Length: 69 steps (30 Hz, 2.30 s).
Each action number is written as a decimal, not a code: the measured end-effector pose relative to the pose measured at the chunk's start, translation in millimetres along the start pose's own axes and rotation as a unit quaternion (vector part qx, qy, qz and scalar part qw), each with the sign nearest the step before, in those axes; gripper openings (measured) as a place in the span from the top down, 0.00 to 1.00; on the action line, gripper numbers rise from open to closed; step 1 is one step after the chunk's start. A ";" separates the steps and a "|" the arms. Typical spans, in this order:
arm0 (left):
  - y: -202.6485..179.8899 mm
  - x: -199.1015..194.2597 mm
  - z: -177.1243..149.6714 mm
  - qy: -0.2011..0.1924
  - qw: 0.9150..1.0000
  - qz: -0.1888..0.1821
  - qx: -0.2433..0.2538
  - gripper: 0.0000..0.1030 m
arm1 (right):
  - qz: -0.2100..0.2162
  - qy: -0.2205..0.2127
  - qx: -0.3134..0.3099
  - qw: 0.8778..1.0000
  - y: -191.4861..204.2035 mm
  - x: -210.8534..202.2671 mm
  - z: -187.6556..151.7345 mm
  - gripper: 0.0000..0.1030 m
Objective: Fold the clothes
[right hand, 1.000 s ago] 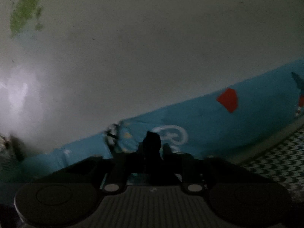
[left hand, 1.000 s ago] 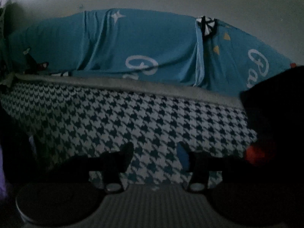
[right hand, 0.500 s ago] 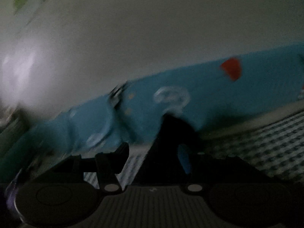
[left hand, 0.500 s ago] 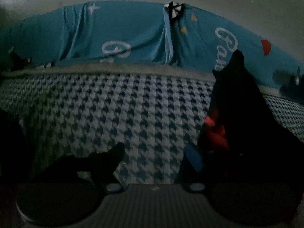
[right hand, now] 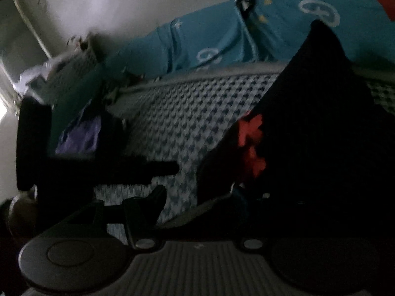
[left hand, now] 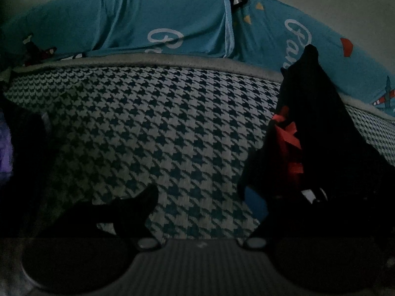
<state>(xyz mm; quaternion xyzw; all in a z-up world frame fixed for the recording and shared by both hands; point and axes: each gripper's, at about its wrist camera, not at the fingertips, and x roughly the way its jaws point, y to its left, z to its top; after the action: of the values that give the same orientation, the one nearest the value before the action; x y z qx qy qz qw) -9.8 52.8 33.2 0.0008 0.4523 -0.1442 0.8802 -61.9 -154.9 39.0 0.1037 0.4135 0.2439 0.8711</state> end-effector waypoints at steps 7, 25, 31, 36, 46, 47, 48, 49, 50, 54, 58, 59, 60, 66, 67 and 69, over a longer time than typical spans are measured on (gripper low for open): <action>-3.9 -1.9 -6.3 0.008 1.000 0.008 0.016 0.18 | -0.031 0.032 -0.039 0.998 15.3 18.2 -19.3 0.47; 65.4 -29.1 6.7 -0.003 0.998 0.023 -0.060 0.00 | 0.070 -0.176 0.041 0.981 33.4 -47.0 32.7 0.94; 94.3 -38.2 7.6 -0.009 0.996 0.038 -0.081 0.00 | 0.129 -0.237 0.054 0.961 60.2 -45.8 55.3 0.94; 125.3 -52.7 15.8 -0.039 0.989 0.080 -0.115 0.00 | 0.175 -0.245 0.035 0.953 95.3 -16.0 53.5 0.94; 158.6 -63.0 11.3 -0.059 0.980 0.124 -0.144 0.00 | 0.131 0.019 -0.073 0.989 137.0 78.3 16.7 0.65; 157.3 -63.1 10.6 -0.059 0.981 0.123 -0.141 0.00 | 0.137 0.021 -0.072 0.988 135.0 78.1 11.9 0.65; 155.6 -63.6 10.2 -0.060 0.981 0.122 -0.139 0.00 | 0.139 0.022 -0.073 0.987 133.0 76.7 9.1 0.65; 153.8 -63.8 10.0 -0.061 0.981 0.119 -0.138 0.00 | 0.138 0.022 -0.076 0.987 130.9 74.8 6.6 0.65; 151.6 -63.1 10.2 -0.061 0.982 0.114 -0.138 0.00 | 0.136 0.021 -0.079 0.987 128.4 72.1 4.1 0.64; 138.8 -56.9 9.5 -0.046 0.986 0.085 -0.135 0.00 | 0.111 0.009 -0.080 0.991 116.0 60.3 3.0 0.64; 127.7 -51.5 8.7 -0.039 0.989 0.047 -0.133 0.00 | 0.059 -0.008 -0.064 0.996 93.6 51.9 8.3 0.63; 123.4 -51.1 8.7 -0.040 0.990 0.041 -0.125 0.00 | 0.044 -0.010 -0.061 0.997 88.6 51.2 9.0 0.62; 118.6 -50.2 8.6 -0.040 0.992 0.039 -0.115 0.00 | 0.030 -0.013 -0.059 0.998 83.6 50.4 9.7 0.62; 94.2 -34.4 1.4 -0.018 0.998 0.040 -0.051 0.00 | -0.058 -0.018 -0.028 0.998 48.3 43.3 13.2 0.58; 91.6 -31.3 -0.2 -0.013 0.998 0.047 -0.042 0.00 | -0.069 -0.020 -0.018 0.997 41.6 40.4 14.1 0.58; 87.1 -25.3 -3.4 -0.005 0.998 0.061 -0.024 0.00 | -0.073 -0.029 0.005 0.997 29.3 34.4 15.1 0.57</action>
<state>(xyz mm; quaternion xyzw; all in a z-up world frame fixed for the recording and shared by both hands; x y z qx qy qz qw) -4.2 143.2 40.1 0.0063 0.4502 -0.0792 0.8894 -41.7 -111.8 36.8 0.0843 0.3962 0.1744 0.8975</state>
